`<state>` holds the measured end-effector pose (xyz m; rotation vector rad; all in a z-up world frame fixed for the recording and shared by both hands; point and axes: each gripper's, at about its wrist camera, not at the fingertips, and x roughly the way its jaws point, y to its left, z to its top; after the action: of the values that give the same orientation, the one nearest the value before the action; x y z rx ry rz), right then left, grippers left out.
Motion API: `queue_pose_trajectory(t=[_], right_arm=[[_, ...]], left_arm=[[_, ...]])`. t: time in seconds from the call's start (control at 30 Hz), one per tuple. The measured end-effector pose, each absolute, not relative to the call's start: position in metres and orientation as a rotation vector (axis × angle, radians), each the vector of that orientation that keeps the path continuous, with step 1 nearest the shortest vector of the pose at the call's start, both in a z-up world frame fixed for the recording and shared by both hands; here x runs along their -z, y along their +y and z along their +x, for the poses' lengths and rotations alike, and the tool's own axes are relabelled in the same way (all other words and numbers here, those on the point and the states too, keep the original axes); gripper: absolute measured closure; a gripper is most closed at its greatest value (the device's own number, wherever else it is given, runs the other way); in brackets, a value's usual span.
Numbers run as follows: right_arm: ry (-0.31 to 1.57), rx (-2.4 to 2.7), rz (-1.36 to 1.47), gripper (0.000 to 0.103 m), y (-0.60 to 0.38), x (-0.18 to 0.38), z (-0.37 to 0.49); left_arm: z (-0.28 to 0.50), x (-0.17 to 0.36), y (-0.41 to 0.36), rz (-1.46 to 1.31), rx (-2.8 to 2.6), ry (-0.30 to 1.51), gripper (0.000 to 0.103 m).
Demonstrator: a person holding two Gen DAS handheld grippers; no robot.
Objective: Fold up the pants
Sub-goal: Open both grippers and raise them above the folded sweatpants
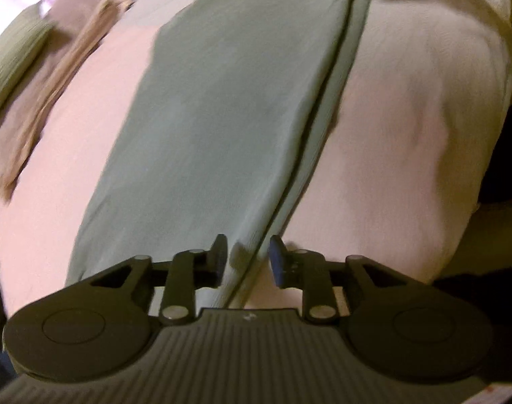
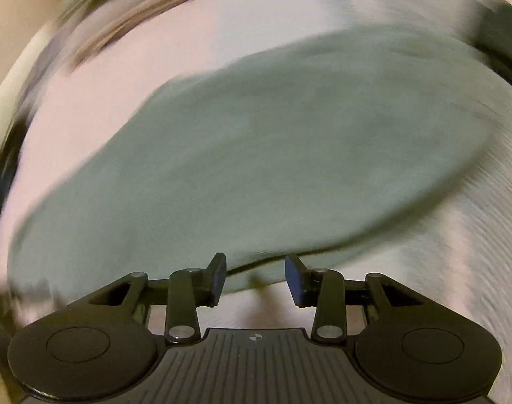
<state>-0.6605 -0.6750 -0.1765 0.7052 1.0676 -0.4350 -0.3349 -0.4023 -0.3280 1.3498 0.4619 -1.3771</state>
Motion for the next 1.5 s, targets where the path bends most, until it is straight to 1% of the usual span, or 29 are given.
queue_pose_trajectory(t=[0.07,0.17,0.23,0.3,0.37,0.43,0.47,0.53,0.7,0.9,0.97,1.03,1.17,1.23,1.37,1.4,1.47,1.5], right_arm=[[1.117,0.268,0.471,0.067,-0.635,0.18,-0.628],[1.129,0.019,0.013,0.067,-0.567,0.188,-0.595],[1.135,-0.095,-0.196,0.067,-0.535,0.197,-0.583],[1.14,-0.149,-0.277,0.067,-0.517,0.203,-0.581],[1.173,-0.15,-0.256,0.067,-0.514,0.212,-0.573],[1.274,-0.139,-0.162,0.067,-0.52,0.228,-0.553],[1.287,-0.127,-0.142,0.067,-0.523,0.23,-0.547],[1.286,-0.104,-0.138,0.067,-0.524,0.221,-0.541],[1.201,-0.071,-0.168,0.067,-0.508,0.187,-0.529],[1.089,-0.11,-0.158,0.067,-0.47,0.166,-0.517],[1.076,-0.106,-0.13,0.067,-0.457,0.16,-0.511],[1.071,-0.091,-0.075,0.067,-0.444,0.156,-0.506],[1.047,-0.061,-0.078,0.067,-0.398,0.158,-0.473],[1.049,-0.021,-0.078,0.067,-0.378,0.164,-0.458],[1.098,0.12,-0.034,0.067,-0.335,0.183,-0.416],[1.101,0.142,-0.023,0.067,-0.323,0.187,-0.407],[1.101,0.144,-0.015,0.066,-0.292,0.192,-0.39],[1.107,0.133,-0.029,0.065,-0.279,0.195,-0.382]], left_arm=[[-0.314,0.325,-0.38,1.36,1.325,0.453,0.073],[-0.284,0.331,-0.352,1.404,1.286,0.454,0.07],[-0.267,0.334,-0.337,1.423,1.281,0.437,0.069],[-0.253,0.335,-0.32,1.43,1.281,0.41,0.067],[-0.24,0.336,-0.308,1.429,1.287,0.412,0.067],[-0.224,0.342,-0.301,1.425,1.296,0.453,0.067],[-0.216,0.346,-0.296,1.422,1.301,0.5,0.067],[-0.204,0.347,-0.289,1.392,1.294,0.536,0.067],[-0.194,0.322,-0.281,1.303,1.24,0.614,0.067],[-0.175,0.29,-0.257,1.235,1.127,0.646,0.066],[-0.168,0.284,-0.255,1.218,1.116,0.644,0.065],[-0.152,0.279,-0.256,1.166,1.108,0.679,0.063],[-0.104,0.28,-0.26,1.029,1.085,0.811,0.063],[-0.087,0.281,-0.255,0.978,1.112,0.843,0.063],[-0.059,0.301,-0.247,0.931,1.268,0.895,0.059],[-0.054,0.307,-0.246,0.947,1.315,0.894,0.058],[-0.049,0.31,-0.238,1.007,1.435,0.836,0.058],[-0.046,0.307,-0.232,1.026,1.478,0.811,0.06]])
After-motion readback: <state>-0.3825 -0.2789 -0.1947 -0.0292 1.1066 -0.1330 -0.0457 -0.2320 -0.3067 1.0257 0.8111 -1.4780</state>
